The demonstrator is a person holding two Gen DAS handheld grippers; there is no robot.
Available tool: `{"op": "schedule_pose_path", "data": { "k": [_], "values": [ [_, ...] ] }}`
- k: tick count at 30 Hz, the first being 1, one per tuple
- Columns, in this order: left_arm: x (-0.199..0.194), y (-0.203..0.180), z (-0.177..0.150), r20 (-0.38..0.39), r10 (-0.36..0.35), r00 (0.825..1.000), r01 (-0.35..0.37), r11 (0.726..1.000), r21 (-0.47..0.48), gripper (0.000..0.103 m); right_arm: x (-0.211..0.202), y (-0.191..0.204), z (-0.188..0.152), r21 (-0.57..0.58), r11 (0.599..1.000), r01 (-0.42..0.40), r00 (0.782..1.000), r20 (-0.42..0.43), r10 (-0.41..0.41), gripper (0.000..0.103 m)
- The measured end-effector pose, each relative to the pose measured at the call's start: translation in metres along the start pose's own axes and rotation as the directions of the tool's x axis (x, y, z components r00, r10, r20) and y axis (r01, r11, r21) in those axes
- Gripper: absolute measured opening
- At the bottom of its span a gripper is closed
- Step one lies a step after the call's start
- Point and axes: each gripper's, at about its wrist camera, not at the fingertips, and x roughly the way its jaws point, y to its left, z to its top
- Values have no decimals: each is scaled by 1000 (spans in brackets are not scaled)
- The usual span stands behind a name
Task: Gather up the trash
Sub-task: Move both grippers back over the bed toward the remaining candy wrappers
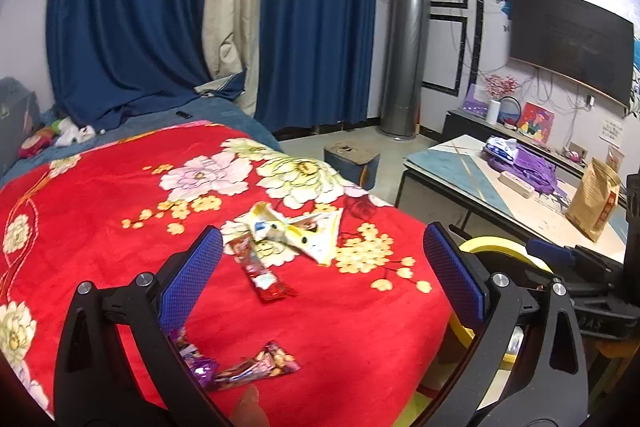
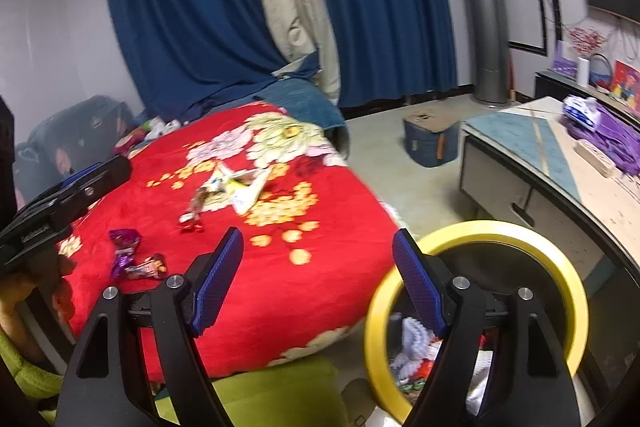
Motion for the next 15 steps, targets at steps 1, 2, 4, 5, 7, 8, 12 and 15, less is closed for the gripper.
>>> {"op": "schedule_pose_path", "data": {
  "k": [1,2,4,5,7,8,12,15],
  "values": [
    [0,4,0,-1,9,1000,-9,1000,-7,92,2,4,1,-8,1000,-9,1000,-3,9,74],
    [0,8,0,-3,16,1000,-16,1000,-13,92,3,8,1,-15,1000,-16,1000,-6,16,74],
    [-1,15,0,-5,30,1000,-30,999,-24,92,9,19,4,-35,999,-36,999,-12,35,74],
    [-1,20,0,-9,39,999,-39,999,-32,92,11,23,5,-42,998,-42,999,-14,42,74],
    [-3,26,-1,-13,53,999,-53,998,-42,92,17,32,8,-56,997,-60,998,-20,59,74],
    [-3,30,-1,-18,62,998,-63,997,-45,92,20,36,10,-61,996,-70,997,-24,69,74],
    [-3,49,-4,-55,103,993,-107,992,-72,92,29,52,16,-87,991,-102,994,-37,99,74],
    [-3,64,-8,-84,112,990,-120,988,-101,92,38,63,22,-90,987,-132,991,-47,128,74]
  ]
}}
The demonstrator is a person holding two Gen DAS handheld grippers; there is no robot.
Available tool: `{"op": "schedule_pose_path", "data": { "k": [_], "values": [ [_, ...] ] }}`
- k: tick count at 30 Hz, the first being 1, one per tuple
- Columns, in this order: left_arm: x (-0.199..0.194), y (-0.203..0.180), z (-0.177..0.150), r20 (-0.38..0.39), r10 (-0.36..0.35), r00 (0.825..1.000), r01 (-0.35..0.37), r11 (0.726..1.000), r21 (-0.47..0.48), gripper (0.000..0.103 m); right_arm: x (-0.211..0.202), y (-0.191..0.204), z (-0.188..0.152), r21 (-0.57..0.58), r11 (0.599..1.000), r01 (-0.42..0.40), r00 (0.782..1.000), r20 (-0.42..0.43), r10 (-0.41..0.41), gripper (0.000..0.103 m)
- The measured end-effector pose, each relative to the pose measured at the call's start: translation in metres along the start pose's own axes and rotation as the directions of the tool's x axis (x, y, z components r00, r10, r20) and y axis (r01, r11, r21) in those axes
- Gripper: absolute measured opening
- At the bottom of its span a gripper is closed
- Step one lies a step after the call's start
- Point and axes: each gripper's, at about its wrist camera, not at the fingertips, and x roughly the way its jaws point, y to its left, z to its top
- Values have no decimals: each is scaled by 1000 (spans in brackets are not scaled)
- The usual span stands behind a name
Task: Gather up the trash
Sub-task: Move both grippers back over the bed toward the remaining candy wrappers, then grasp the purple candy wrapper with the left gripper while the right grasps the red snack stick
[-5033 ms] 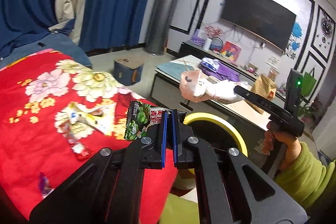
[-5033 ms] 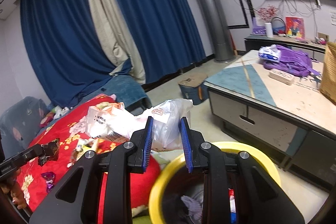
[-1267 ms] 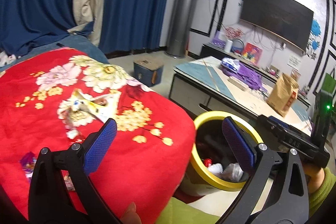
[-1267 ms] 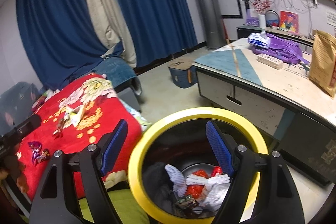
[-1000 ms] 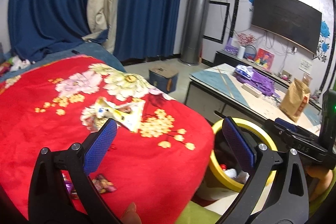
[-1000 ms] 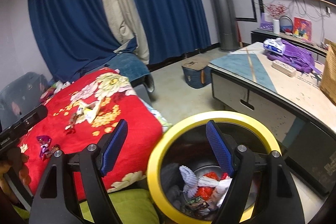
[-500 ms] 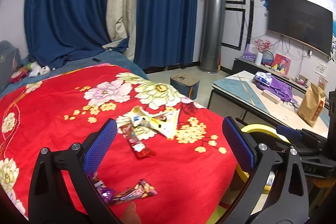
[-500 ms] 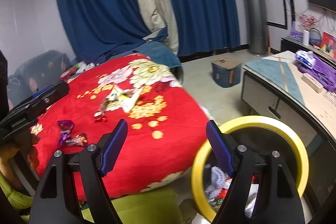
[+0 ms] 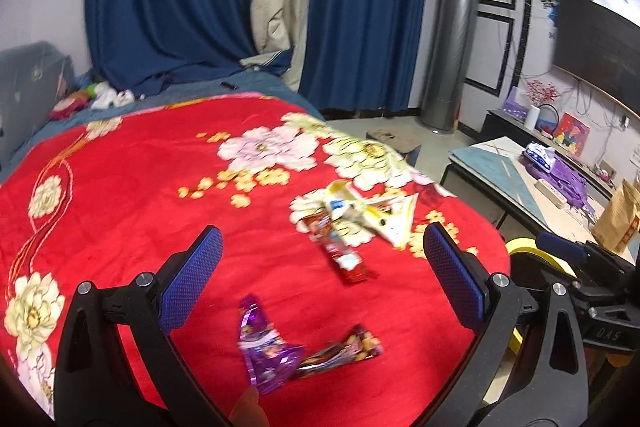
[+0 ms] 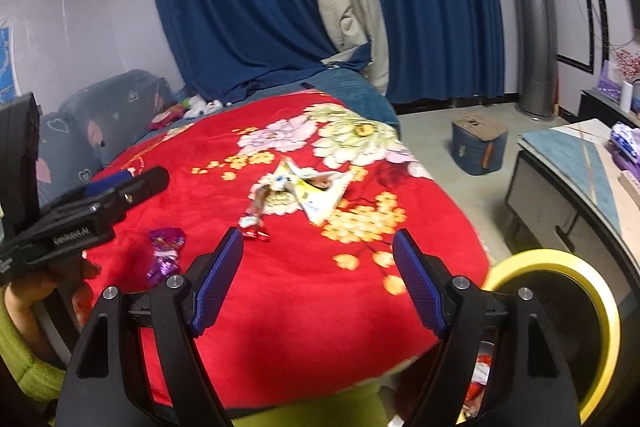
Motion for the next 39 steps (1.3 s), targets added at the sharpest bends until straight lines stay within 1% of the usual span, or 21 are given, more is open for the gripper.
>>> {"op": "schedule_pose_path", "data": {
  "k": [5,10,13,14,16,18,19,22,24,27,31,35,37,38,39],
  "values": [
    [5,26,-4,-53,6,999,-9,999,-45,92,19,14,11,-3,999,-39,999,-18,39,74],
    [9,46,-12,-98,-4,995,-4,996,-85,92,42,23,17,-4,997,-73,995,-69,73,66],
    [13,55,-17,-127,-26,992,12,993,-115,92,59,28,20,-6,995,-95,990,-102,93,62],
    [15,58,-18,-138,-36,990,19,992,-128,92,62,30,20,-5,995,-99,989,-110,98,60],
    [19,62,-21,-162,-68,985,44,988,-146,85,76,33,22,3,992,-122,983,-140,122,57],
    [24,62,-23,-185,-97,978,68,985,-156,80,89,36,23,3,991,-137,977,-166,136,53],
    [27,63,-24,-198,-109,974,77,983,-164,75,95,38,24,5,990,-143,974,-177,142,52],
    [37,66,-33,-242,-143,960,97,976,-192,65,115,38,24,22,987,-159,962,-219,160,48],
    [42,67,-38,-263,-160,951,106,972,-208,62,125,39,24,32,986,-164,956,-243,167,46],
    [50,71,-45,-293,-209,933,131,956,-264,60,140,40,22,34,986,-160,948,-272,164,45],
    [55,71,-49,-311,-211,927,128,955,-267,59,156,41,19,39,986,-161,937,-308,165,43],
    [57,72,-54,-324,-216,921,128,954,-271,58,168,42,9,38,986,-165,922,-348,168,31],
    [58,72,-54,-327,-214,920,126,954,-271,53,167,43,6,20,987,-157,928,-338,154,26],
    [58,72,-55,-329,-212,920,124,955,-271,52,166,43,5,11,988,-154,930,-335,149,21],
    [59,72,-55,-329,-210,921,121,955,-270,48,166,43,5,9,988,-152,931,-334,147,16]
  ]
}}
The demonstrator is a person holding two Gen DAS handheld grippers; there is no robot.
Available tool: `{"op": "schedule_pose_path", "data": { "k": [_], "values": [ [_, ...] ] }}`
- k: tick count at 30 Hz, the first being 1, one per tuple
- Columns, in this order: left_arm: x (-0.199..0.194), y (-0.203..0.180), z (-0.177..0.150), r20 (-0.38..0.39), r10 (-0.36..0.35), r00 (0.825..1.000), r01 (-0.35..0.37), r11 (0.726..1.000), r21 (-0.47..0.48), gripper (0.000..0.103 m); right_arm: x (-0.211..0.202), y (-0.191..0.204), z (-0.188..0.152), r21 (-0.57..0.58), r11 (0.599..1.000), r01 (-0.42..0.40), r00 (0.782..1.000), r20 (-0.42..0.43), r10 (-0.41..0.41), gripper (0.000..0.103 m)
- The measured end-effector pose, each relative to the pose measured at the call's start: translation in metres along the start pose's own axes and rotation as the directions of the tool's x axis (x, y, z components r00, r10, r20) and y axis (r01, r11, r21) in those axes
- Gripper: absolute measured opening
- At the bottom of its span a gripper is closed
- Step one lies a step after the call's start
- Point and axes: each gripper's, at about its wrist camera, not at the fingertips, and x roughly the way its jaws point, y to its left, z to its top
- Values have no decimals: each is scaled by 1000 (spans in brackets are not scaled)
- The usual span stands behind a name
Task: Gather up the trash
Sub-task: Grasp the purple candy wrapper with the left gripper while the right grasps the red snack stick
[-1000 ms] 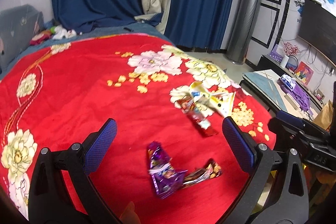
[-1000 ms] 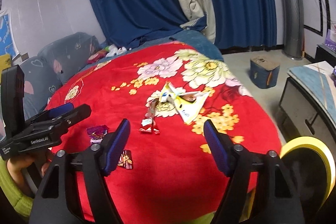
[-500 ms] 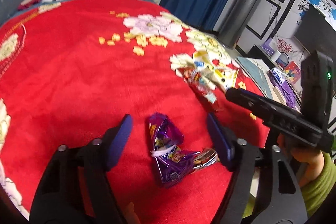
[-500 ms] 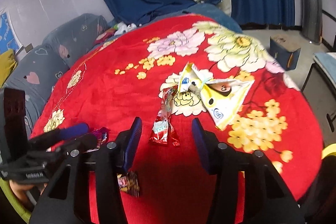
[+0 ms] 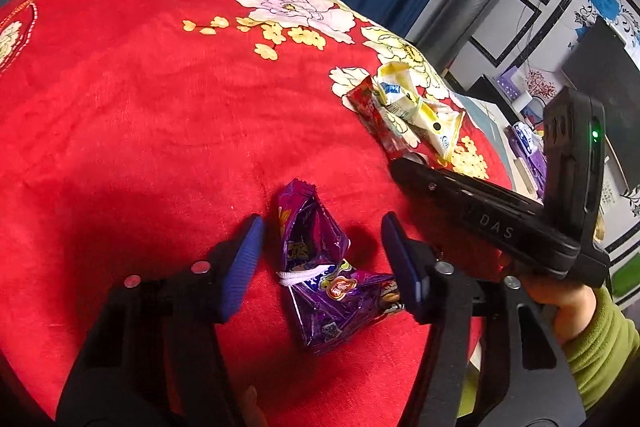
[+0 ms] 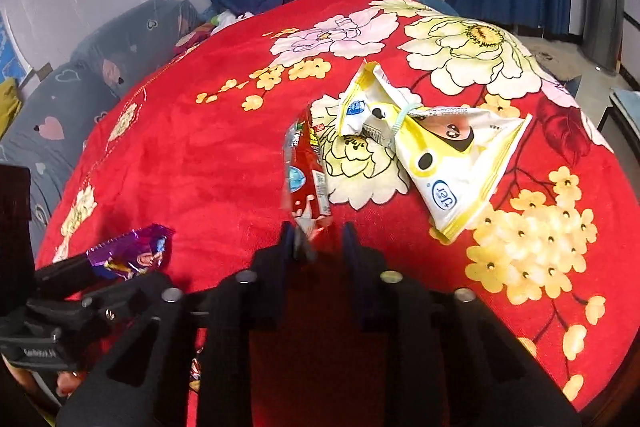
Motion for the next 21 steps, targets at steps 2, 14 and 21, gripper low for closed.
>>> {"op": "schedule_pose_path", "data": {
  "k": [2,14,21],
  "values": [
    [1,1,0,0,8,1000,-8,1000,-1,40,-2,-1,-3,7,1000,-6,1000,3,6,11],
    [-7,0,3,33,-7,999,6,1000,5,21,-26,7,-18,-25,1000,-4,998,62,5,7],
    [-29,-16,8,119,-23,993,17,998,55,20,-53,12,-22,-37,999,-4,993,119,8,7]
  ]
}}
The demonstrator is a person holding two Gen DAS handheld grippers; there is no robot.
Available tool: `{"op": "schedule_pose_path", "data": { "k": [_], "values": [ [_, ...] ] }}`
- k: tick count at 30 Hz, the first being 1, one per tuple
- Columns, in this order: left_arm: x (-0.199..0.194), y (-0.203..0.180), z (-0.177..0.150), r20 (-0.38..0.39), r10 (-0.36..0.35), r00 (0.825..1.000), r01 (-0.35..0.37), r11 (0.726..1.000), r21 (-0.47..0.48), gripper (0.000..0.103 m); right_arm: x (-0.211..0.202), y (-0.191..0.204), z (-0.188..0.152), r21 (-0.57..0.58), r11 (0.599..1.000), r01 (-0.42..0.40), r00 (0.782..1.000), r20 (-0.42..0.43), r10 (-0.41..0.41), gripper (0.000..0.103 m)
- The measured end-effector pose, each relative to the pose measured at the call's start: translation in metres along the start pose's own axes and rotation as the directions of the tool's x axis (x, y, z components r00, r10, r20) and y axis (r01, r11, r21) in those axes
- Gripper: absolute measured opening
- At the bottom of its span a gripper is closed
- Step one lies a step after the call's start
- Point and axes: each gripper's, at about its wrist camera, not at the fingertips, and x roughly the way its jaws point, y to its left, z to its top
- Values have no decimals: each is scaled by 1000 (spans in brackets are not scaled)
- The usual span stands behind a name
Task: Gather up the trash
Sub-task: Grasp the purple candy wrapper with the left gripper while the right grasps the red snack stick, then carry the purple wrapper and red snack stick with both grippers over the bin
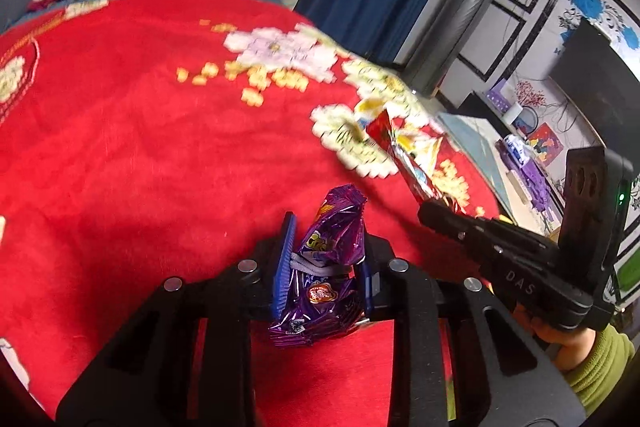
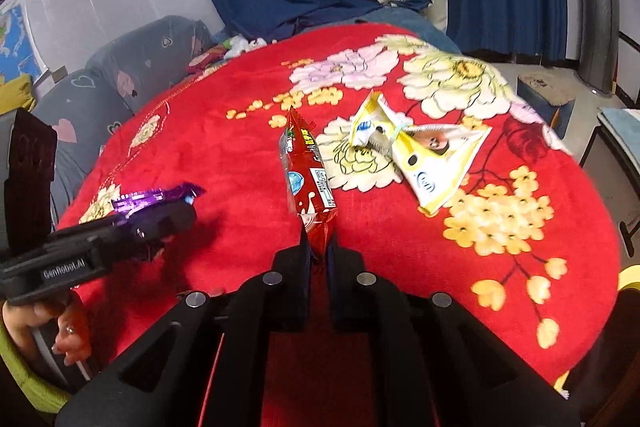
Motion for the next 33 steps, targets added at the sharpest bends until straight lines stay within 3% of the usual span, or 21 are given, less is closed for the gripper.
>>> {"op": "schedule_pose_path", "data": {
  "k": [11,20,33],
  "values": [
    [-24,-42,6,98,-68,993,59,994,93,20,-46,-22,2,39,999,32,995,88,-35,7],
    [-23,-86,0,105,-141,984,122,977,174,20,-88,-49,-8,53,991,124,979,156,-131,7],
    [-14,-130,-10,95,-222,970,191,946,262,20,-132,-102,-41,163,961,224,951,179,-252,7]
  ]
}}
